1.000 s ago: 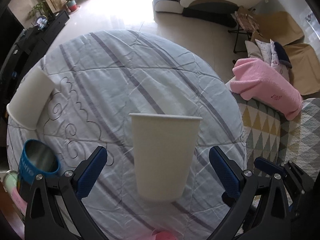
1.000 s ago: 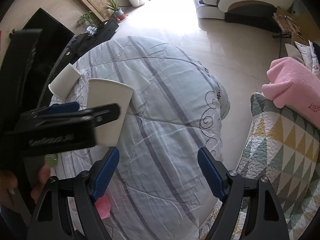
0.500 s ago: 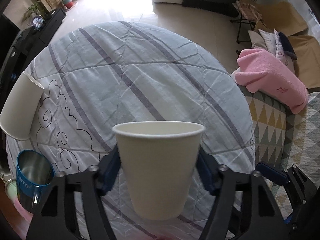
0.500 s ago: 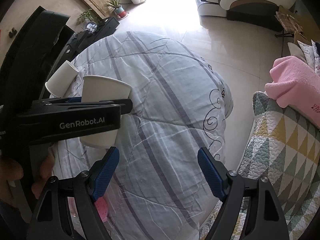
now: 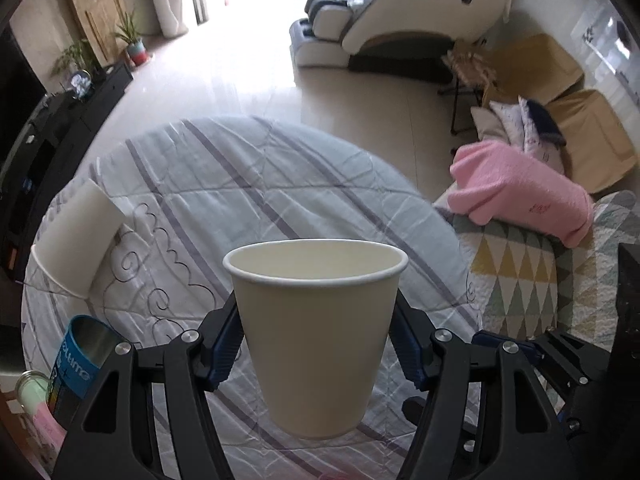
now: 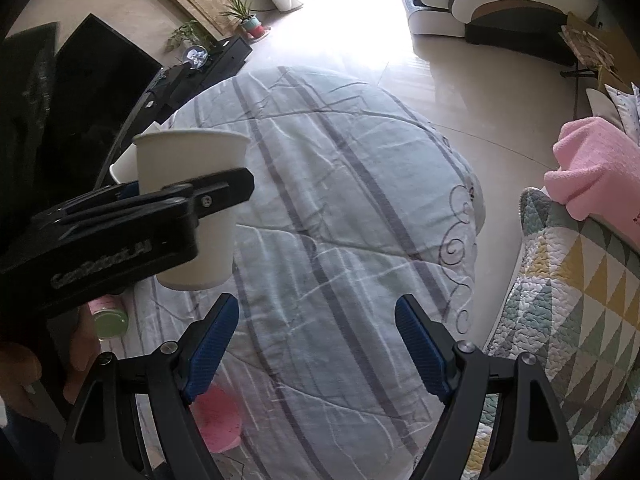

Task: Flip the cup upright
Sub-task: 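Grasp the cup with the left gripper while the right gripper releases it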

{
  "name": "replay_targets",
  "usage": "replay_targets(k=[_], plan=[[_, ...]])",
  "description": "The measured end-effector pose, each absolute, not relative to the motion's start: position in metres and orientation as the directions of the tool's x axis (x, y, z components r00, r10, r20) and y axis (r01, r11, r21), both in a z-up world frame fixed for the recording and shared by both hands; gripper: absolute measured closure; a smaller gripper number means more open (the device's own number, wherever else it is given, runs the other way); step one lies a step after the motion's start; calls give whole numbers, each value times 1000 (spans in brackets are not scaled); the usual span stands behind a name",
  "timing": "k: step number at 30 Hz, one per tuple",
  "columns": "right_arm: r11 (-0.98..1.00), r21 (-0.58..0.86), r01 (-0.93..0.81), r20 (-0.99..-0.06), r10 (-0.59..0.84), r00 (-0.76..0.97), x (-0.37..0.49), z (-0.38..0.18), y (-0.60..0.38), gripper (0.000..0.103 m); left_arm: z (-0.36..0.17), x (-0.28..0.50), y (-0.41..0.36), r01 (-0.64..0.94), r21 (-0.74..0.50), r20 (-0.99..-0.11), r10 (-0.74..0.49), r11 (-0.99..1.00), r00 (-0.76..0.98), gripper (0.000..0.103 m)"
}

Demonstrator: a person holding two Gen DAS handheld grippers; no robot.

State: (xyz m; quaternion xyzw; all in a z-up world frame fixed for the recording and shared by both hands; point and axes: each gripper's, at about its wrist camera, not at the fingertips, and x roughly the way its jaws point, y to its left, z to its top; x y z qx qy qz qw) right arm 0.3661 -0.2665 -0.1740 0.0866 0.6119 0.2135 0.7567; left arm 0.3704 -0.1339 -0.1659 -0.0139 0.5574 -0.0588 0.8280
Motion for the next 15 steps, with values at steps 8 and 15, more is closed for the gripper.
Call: replay_targets(k=[8,15], plan=[[861,443,-249,-859,487,157,363,-171,-253,21,-155,368,-122,68,-109,-879,-129,992,459,36],[814,504,-289,-803,565,190,363,-164,-243,21,-154,358,-106,29,-179,-862,-171,983,476,36]])
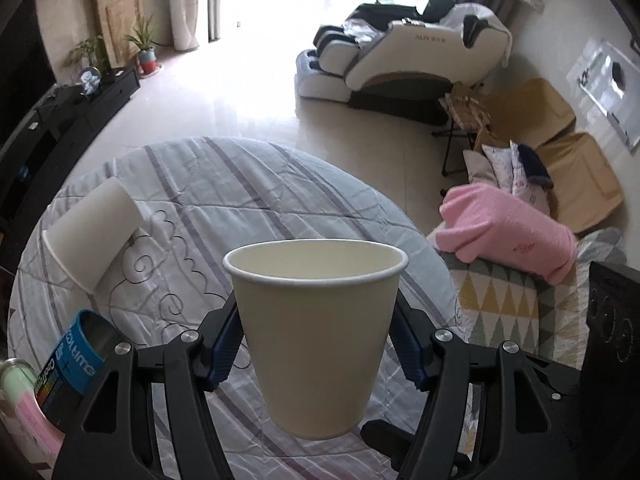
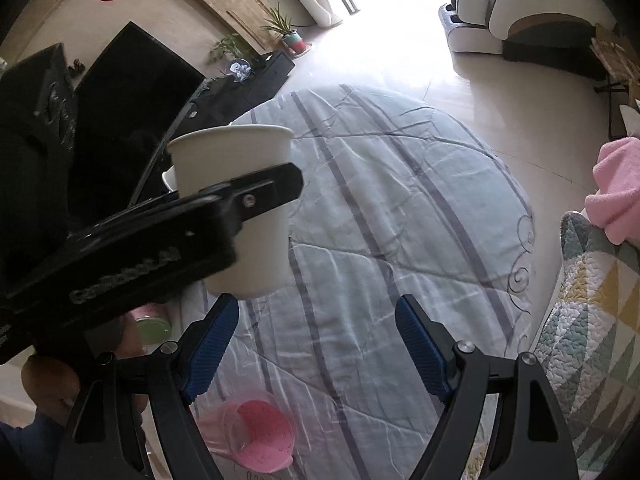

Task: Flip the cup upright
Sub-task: 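Grasp the cup with the left gripper while the right gripper releases it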

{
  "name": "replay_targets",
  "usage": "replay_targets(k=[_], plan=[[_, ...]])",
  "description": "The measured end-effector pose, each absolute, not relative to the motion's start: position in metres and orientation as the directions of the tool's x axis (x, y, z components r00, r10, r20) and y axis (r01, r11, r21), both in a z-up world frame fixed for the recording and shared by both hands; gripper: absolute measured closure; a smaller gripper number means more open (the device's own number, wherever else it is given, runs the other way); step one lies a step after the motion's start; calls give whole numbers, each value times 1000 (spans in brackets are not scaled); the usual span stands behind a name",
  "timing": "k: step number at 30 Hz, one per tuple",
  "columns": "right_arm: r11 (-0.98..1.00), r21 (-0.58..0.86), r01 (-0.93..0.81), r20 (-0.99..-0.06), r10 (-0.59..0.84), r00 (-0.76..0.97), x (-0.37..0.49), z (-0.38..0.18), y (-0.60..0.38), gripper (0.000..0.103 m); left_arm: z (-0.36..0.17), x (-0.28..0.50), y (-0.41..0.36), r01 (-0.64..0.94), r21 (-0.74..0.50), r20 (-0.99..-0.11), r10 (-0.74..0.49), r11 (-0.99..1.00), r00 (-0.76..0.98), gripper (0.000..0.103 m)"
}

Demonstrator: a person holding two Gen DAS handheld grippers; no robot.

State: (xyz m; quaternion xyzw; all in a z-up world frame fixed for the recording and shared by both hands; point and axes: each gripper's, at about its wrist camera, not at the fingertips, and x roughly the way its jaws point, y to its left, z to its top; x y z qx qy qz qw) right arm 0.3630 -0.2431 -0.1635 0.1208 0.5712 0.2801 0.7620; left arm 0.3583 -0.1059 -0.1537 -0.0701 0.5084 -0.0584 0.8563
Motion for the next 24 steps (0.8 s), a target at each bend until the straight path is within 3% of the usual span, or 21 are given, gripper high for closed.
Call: replay_targets(k=[12,24], plan=[[755,561,-340,-744,640,192,363,-167,-228,21,-155,346,-101,32,-178,-842,-169,983,512,35],[831,470,-296,-821,535,199,377,-198,-217,21,-173,341,-104,42,-121,-879,-127,992,460,35]])
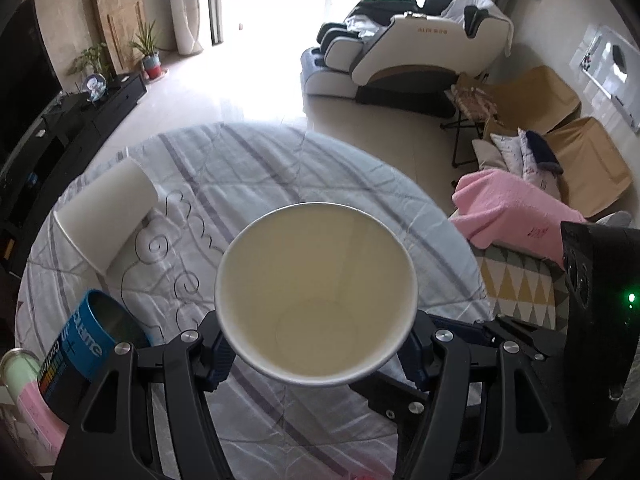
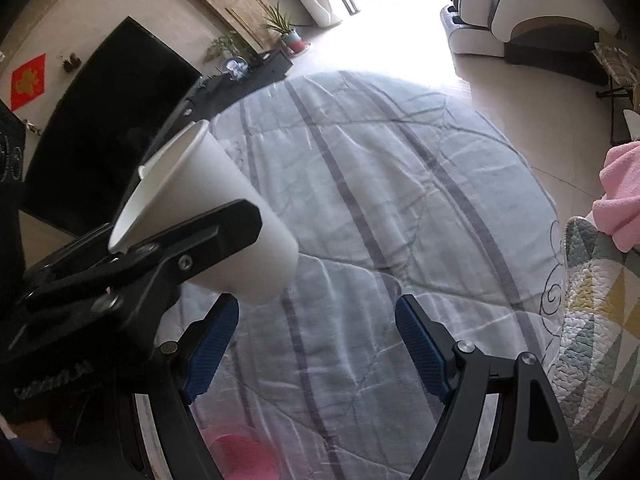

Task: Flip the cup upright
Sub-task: 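Grasp the cup with the left gripper while the right gripper releases it, then lower the cup rim-up onto the quilt with the left gripper and open it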

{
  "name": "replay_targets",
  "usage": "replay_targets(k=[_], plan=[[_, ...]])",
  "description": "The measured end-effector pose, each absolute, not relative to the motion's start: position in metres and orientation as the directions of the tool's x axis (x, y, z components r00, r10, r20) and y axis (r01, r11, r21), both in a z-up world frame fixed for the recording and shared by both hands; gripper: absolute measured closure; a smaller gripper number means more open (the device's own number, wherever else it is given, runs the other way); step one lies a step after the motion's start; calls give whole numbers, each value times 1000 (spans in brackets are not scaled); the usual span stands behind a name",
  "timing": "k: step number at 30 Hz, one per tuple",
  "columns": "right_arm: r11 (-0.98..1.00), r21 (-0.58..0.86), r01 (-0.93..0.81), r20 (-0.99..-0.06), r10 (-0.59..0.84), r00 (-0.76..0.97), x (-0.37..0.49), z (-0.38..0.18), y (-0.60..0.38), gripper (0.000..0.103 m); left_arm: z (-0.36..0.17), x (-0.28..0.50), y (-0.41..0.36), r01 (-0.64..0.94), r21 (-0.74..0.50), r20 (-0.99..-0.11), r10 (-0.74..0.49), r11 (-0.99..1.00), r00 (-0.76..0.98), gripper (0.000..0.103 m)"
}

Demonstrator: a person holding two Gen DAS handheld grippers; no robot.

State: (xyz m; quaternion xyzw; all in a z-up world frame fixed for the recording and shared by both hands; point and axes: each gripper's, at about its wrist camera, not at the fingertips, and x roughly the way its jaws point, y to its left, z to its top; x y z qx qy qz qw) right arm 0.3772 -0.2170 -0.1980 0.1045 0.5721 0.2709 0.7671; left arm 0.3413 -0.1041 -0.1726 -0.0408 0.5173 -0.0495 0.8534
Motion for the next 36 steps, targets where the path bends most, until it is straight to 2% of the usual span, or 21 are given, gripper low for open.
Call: replay_targets(k=[15,23,27,36], plan=[[854,443,-272,-849,498,179,368,-204,-220,21,-178,324,-108,46,-99,-894,-109,994,434,35],[870,406,-281,-872,460,165,358,-205,-216,21,-181,315,-104,41,-102,-905,-110,994,410,29],[872,401,-282,-878,454,154,355,-204,-215,21,-179,309,-103,45,-107,-906,-116,993,407,19],[878,380,-292,-890,433,144,338,-198,-213,21,-174,295,-93,30,-116,-908,-118,993,401,18]])
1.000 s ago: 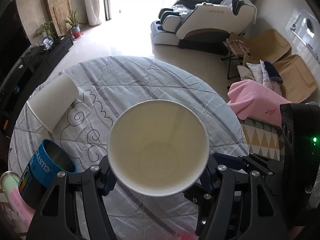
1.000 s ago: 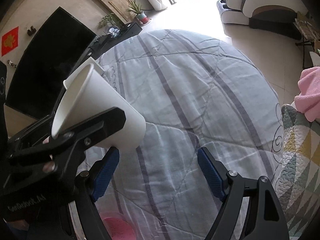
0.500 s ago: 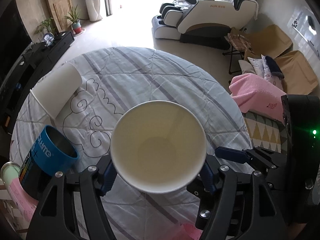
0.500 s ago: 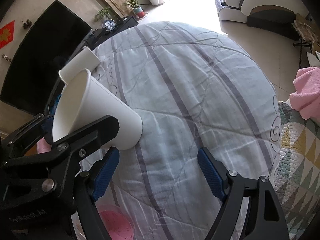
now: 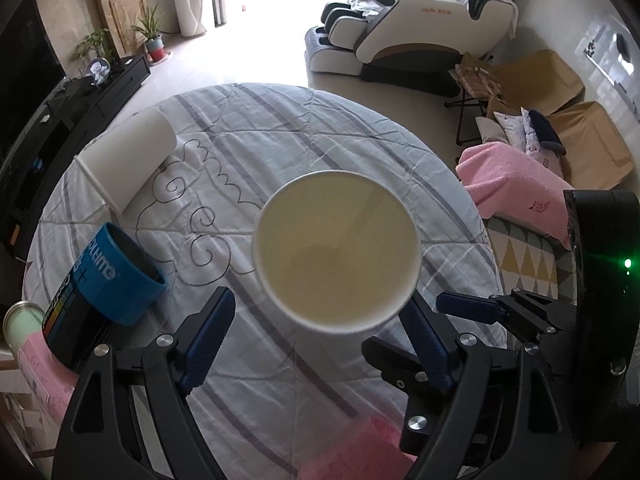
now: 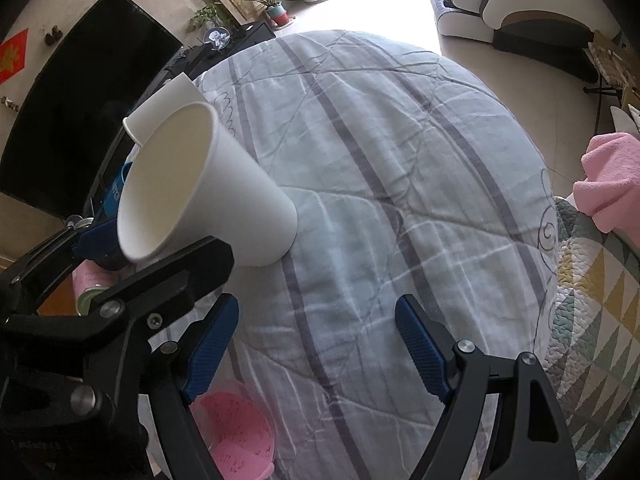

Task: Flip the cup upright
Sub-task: 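Lower the cup rim-up onto the quilt with the left gripper and open it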

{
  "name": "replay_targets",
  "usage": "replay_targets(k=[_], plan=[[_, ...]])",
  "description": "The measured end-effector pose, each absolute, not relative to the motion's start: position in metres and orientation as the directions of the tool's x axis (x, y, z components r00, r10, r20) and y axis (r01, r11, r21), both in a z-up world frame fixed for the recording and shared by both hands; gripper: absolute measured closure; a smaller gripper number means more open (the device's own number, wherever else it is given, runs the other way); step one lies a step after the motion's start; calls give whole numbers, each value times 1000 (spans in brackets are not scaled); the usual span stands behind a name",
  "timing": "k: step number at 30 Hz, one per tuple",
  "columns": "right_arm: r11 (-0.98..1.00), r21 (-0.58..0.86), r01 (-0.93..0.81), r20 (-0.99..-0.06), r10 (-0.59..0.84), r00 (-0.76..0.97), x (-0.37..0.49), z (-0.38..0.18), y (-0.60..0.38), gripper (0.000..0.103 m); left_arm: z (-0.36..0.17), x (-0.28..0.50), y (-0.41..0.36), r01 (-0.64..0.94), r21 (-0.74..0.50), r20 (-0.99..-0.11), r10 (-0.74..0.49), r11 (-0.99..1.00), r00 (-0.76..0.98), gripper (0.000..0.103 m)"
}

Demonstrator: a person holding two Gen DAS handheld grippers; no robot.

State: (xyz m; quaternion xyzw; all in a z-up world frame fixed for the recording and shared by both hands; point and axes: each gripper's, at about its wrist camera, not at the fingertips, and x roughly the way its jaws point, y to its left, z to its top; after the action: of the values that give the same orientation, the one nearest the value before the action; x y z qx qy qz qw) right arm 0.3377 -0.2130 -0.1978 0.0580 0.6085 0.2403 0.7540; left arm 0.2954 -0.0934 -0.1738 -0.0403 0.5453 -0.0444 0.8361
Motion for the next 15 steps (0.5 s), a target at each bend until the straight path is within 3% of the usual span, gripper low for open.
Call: replay_targets(k=[10,15], plan=[[905,269,-330,-922,341,183,313,-165,-212,21,-150,266,-68,4,-174,-898,-160,985,410,17],[927,163,-337,-929,259,263,298,-133,-209,21,-133,246,-49,8,-129,-898,-120,992,424,16]])
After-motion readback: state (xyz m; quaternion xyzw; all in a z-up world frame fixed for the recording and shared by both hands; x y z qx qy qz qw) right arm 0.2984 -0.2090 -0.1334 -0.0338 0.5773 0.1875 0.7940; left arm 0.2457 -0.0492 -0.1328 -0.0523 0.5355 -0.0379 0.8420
